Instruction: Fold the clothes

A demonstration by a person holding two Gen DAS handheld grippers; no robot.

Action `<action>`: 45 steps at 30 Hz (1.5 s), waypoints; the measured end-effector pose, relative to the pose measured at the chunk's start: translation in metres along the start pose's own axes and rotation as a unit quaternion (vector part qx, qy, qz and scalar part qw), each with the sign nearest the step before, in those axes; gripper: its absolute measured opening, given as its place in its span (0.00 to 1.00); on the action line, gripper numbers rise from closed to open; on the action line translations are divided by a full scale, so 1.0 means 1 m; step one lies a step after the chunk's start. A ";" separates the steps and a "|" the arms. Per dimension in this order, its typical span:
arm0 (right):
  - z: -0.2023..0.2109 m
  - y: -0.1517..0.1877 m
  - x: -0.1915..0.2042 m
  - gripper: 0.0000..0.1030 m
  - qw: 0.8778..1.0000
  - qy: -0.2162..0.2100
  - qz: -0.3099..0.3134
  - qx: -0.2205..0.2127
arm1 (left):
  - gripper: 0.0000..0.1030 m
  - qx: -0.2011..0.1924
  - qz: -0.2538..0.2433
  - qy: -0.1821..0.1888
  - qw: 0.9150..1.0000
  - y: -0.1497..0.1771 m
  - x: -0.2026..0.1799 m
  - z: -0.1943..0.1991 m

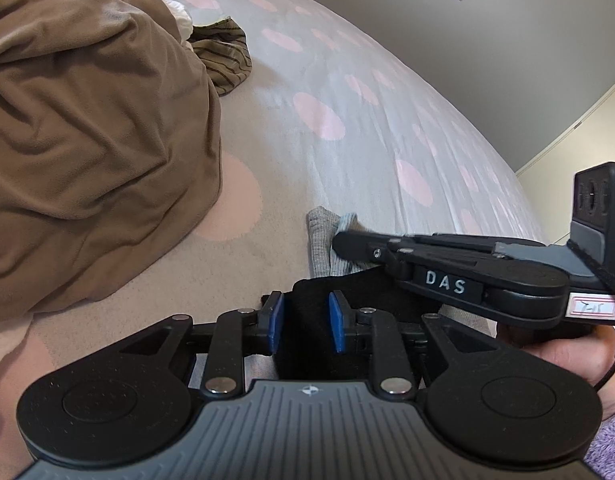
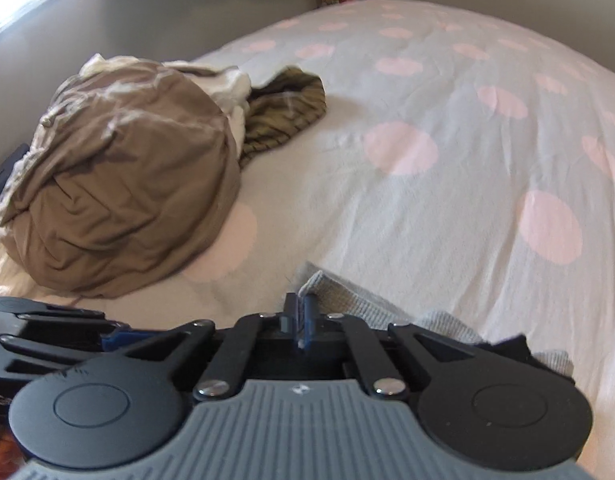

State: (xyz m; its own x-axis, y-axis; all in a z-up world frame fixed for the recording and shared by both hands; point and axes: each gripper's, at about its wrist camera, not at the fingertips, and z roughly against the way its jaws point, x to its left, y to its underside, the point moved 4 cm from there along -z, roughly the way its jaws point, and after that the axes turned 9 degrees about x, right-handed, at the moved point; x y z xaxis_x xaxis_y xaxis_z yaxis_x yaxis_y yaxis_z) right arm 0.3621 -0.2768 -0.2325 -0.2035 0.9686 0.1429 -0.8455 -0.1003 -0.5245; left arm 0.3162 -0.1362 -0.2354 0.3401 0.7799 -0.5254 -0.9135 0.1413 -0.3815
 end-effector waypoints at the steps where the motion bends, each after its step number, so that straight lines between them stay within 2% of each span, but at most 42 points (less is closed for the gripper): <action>1: 0.002 -0.004 0.004 0.03 1.000 -0.001 0.008 -0.007 | 0.21 0.000 0.000 0.000 1.000 0.000 0.000 0.000; 9: -0.019 -0.007 0.007 0.03 1.000 0.003 0.001 0.028 | 0.28 0.000 -0.006 -0.002 1.000 0.003 -0.001 -0.001; 11: -0.010 -0.006 0.006 0.08 1.000 0.000 0.001 0.022 | 0.31 -0.003 -0.007 -0.003 1.000 0.003 -0.001 0.000; 12: -0.004 -0.005 0.006 0.09 1.000 0.002 0.002 0.016 | 0.39 -0.006 -0.007 -0.006 1.000 0.003 -0.002 0.002; 13: 0.005 -0.003 0.005 0.09 1.000 0.004 0.003 0.008 | 0.52 -0.010 -0.007 -0.008 1.000 0.004 -0.002 0.004; 15: 0.024 0.003 0.002 0.12 1.000 0.009 0.003 -0.008 | 0.55 -0.017 -0.005 -0.013 1.000 0.005 -0.003 0.008; 17: 0.043 0.012 -0.003 0.13 1.000 0.015 -0.003 -0.023 | 0.56 -0.018 0.016 -0.004 1.000 0.008 0.000 0.013; 18: 0.052 0.019 -0.007 0.15 0.999 0.019 -0.009 -0.029 | 0.58 -0.018 0.028 0.001 0.999 0.010 0.002 0.016; 21: 0.077 0.043 -0.022 0.37 0.998 0.034 -0.031 -0.046 | 0.60 -0.006 0.064 0.023 0.998 0.017 0.007 0.018; 23: 0.092 0.063 -0.034 0.40 0.996 0.045 -0.051 -0.052 | 0.60 0.004 0.072 0.028 0.997 0.020 0.008 0.015; 24: 0.098 0.074 -0.040 0.44 0.995 0.046 -0.065 -0.052 | 0.60 0.009 0.076 0.031 0.997 0.022 0.009 0.014; 27: 0.108 0.104 -0.060 0.47 0.991 0.042 -0.115 -0.045 | 0.61 0.021 0.085 0.039 0.995 0.026 0.009 0.009; 30: 0.110 0.127 -0.078 0.47 0.985 0.030 -0.167 -0.042 | 0.61 0.028 0.084 0.047 0.995 0.030 0.009 0.002; 34: 0.105 0.146 -0.096 0.48 0.974 -0.008 -0.224 -0.044 | 0.60 0.025 0.077 0.055 0.995 0.029 0.007 -0.004; 38: 0.095 0.150 -0.108 0.48 0.963 -0.049 -0.262 -0.050 | 0.60 0.017 0.071 0.067 0.995 0.023 0.006 -0.013; 45: 0.072 0.144 -0.131 0.48 0.939 -0.112 -0.321 -0.061 | 0.59 -0.002 0.033 0.069 0.997 0.008 -0.002 -0.028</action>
State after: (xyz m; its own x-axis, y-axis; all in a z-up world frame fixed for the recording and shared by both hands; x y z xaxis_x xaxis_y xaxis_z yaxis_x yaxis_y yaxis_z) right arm 0.2312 -0.4341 -0.2666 0.2182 0.7473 0.6276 -0.7696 0.5272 -0.3602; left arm 0.3146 -0.1540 -0.2586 0.3071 0.6967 -0.6483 -0.9339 0.0896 -0.3461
